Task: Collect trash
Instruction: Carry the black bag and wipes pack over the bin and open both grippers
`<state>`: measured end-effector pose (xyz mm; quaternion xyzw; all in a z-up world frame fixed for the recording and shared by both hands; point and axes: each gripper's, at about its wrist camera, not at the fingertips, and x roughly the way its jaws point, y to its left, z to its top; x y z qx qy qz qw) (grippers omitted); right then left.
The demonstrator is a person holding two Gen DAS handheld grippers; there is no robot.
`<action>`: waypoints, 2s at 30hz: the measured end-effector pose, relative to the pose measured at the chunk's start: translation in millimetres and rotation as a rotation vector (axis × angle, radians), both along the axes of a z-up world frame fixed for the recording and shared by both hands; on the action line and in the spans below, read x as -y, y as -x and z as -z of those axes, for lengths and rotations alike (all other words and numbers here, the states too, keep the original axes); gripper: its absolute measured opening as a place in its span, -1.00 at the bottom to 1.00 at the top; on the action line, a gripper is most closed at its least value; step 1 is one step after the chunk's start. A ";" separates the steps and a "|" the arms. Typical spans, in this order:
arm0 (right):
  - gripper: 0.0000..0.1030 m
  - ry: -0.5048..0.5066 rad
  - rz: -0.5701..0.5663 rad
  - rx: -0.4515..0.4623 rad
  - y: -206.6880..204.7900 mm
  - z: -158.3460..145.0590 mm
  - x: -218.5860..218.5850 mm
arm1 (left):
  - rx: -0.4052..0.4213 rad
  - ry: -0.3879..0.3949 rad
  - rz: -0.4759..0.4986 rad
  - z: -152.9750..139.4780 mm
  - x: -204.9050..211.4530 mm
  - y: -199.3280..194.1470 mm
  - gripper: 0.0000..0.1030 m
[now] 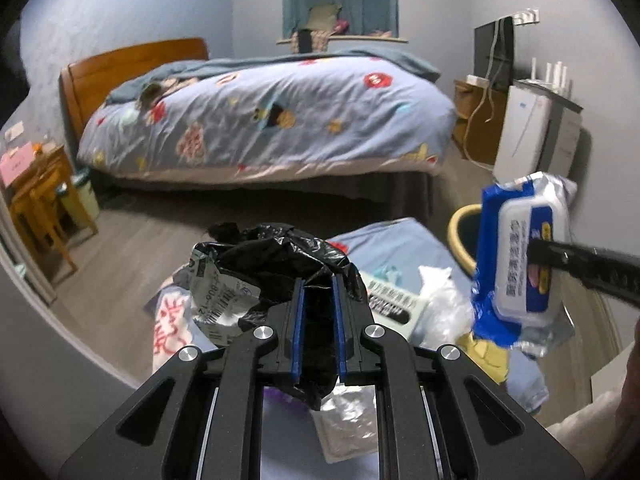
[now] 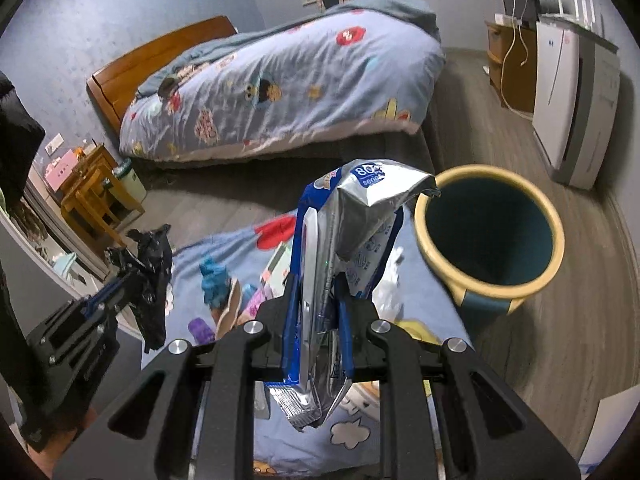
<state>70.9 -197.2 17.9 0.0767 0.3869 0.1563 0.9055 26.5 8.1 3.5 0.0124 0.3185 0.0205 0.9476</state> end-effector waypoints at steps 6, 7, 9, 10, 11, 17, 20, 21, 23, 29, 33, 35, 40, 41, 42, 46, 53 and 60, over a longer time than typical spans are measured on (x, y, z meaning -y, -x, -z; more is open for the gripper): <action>-0.66 0.019 0.027 0.109 -14.5 -35.9 25.3 | 0.014 0.005 0.063 -13.3 24.1 -8.2 -0.74; -0.66 0.027 0.034 0.124 -18.2 -40.3 30.5 | 0.016 0.002 0.073 -15.7 28.4 -11.3 -0.74; -0.66 0.033 0.053 0.149 -27.0 -47.8 42.0 | 0.022 0.003 0.096 -20.7 38.5 -19.4 -0.74; -0.66 0.031 0.062 0.151 -31.4 -48.9 48.8 | 0.022 0.003 0.104 -21.7 42.2 -23.2 -0.74; -0.66 0.027 0.069 0.150 -36.4 -49.6 53.4 | 0.021 0.004 0.118 -22.8 49.1 -29.2 -0.74; -0.66 0.019 0.120 0.117 -74.8 -41.5 85.2 | 0.011 0.025 0.176 -23.0 79.1 -54.4 -0.74; -0.66 0.034 0.149 0.104 -94.4 -35.8 97.1 | 0.010 0.026 0.212 -22.1 95.5 -67.2 -0.74; -0.66 0.037 0.162 0.091 -103.6 -31.7 103.2 | 0.009 0.025 0.225 -21.5 101.3 -71.2 -0.74; -0.66 0.033 0.172 0.067 -116.5 -24.0 110.5 | 0.006 0.025 0.254 -20.5 114.1 -79.9 -0.74; -0.66 0.059 0.202 0.015 -146.6 -2.2 128.2 | -0.015 0.021 0.329 -11.6 148.4 -104.6 -0.74; -0.66 0.083 0.231 -0.014 -158.8 11.5 140.0 | -0.042 0.013 0.365 -0.8 162.5 -122.3 -0.74; -0.66 0.092 0.250 -0.033 -166.1 19.5 150.1 | -0.050 0.008 0.381 3.8 169.4 -130.9 -0.74; -0.66 0.095 0.321 -0.101 -182.0 43.9 182.0 | -0.074 0.012 0.410 13.9 178.0 -148.8 -0.74; -0.66 0.094 0.331 -0.109 -183.6 47.0 186.4 | -0.080 0.010 0.418 16.8 181.7 -152.4 -0.74; -0.66 0.091 0.341 -0.121 -185.6 51.4 191.8 | -0.084 0.010 0.423 18.5 183.6 -154.6 -0.74; -0.66 0.082 0.362 -0.160 -190.4 68.9 208.7 | -0.110 0.060 0.443 30.3 191.3 -166.2 -0.74; -0.66 0.022 0.399 -0.265 -194.9 97.1 225.3 | -0.163 0.119 0.516 54.6 212.5 -178.9 -0.74; -0.61 0.013 0.400 -0.288 -195.9 105.2 224.9 | -0.186 0.079 0.570 75.3 239.9 -192.1 -0.73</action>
